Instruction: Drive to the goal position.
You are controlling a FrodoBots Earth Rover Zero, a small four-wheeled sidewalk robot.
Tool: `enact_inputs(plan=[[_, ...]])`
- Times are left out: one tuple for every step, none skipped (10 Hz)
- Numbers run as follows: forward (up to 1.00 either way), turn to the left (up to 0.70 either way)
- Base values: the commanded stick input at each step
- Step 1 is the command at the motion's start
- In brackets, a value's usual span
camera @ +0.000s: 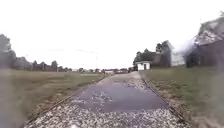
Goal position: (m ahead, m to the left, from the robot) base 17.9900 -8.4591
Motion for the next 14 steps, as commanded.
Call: enact_inputs(plan=[[0.7, 0.0], [0.7, 0.0], [0.7, 0.0], [0.7, 0.0], [0.7, 0.0], [0.7, 0.0], [0.7, 0.0], [0.7, 0.0], [0.7, 0.0], [0.7, 0.0], [0.7, 0.0], [0.7, 0.0], [0.7, 0.0], [0.7, 0.0]])
